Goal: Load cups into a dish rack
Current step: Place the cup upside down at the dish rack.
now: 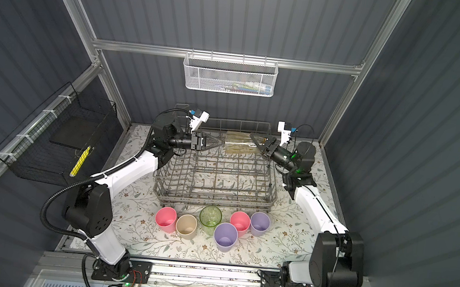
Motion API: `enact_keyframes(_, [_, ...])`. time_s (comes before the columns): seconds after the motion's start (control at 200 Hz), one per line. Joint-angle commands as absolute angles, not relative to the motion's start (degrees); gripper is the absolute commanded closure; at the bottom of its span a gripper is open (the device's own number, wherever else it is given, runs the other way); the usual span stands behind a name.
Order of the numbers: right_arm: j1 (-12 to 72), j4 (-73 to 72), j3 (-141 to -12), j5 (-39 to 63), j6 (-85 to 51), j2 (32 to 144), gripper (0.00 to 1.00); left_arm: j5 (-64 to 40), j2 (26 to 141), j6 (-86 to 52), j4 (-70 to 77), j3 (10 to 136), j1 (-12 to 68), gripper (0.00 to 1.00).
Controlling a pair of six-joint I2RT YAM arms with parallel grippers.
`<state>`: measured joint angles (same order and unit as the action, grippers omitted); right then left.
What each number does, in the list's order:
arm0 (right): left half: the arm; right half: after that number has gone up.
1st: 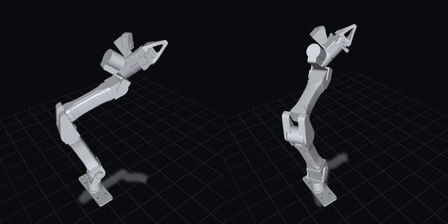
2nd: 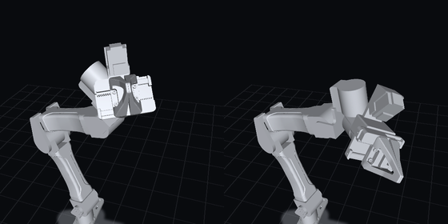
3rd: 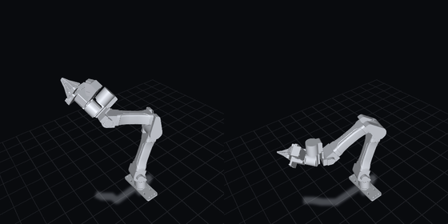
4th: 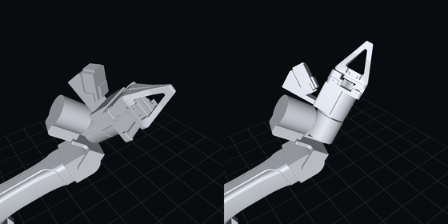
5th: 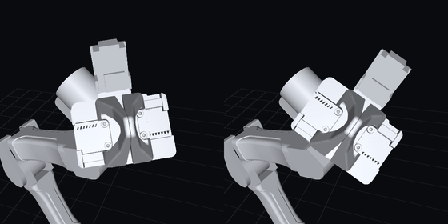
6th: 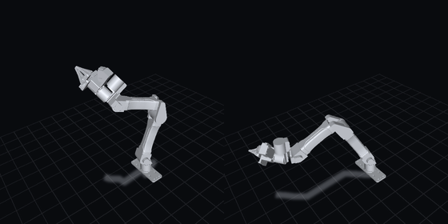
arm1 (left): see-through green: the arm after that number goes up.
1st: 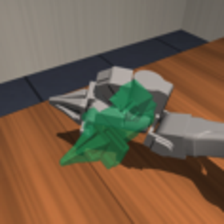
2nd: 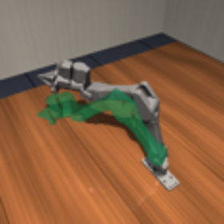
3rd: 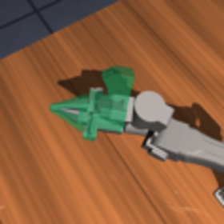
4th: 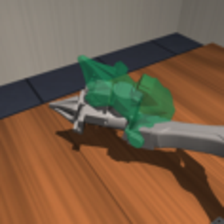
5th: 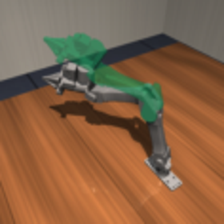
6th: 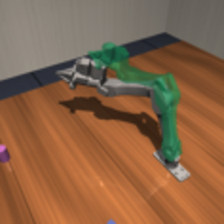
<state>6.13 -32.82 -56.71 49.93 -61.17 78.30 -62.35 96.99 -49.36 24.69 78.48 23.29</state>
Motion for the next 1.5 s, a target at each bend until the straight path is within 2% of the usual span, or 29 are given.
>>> enact_keyframes(0.0, [5.03, -16.29, -60.82, 45.95, -48.07, 74.78, 0.71, -59.25, 93.01, -37.28, 9.97, 80.33, 22.38, 0.53])
enact_keyframes(0.07, [5.1, -2.51, -65.06, 40.24, -38.12, 73.27, 0.71, -56.22, 91.59, -29.38, -0.17, 84.14, 22.45, 0.53])
enact_keyframes(0.175, [5.32, 12.9, -71.72, 30.74, -27.08, 73.52, 0.7, -54.01, 89.89, -25.3, -5.16, 84.97, 22.24, 0.53])
enact_keyframes(0.375, [8.15, 32.15, -84.84, 13.21, -13.12, 79.75, 0.7, -51.78, 88.77, -21.1, -10.12, 85.55, 22.28, 0.52])
enact_keyframes(0.47, [9.53, 37.76, -90.34, 8.32, -9.32, 84.25, 0.7, -51.67, 88.78, -20.74, -10.61, 85.26, 22.24, 0.52])
enact_keyframes(0.876, [13.84, 43.91, -100.33, -0.48, -4.06, 97.37, 0.7, -51.67, 89.21, -19.76, -11.38, 83.84, 22.15, 0.52])
enact_keyframes(1.496, [15.37, 42.28, -100.82, 1.82, -4.35, 103.87, 0.7, -52.82, 90.7, -20.13, -10.41, 83.61, 22.15, 0.53])
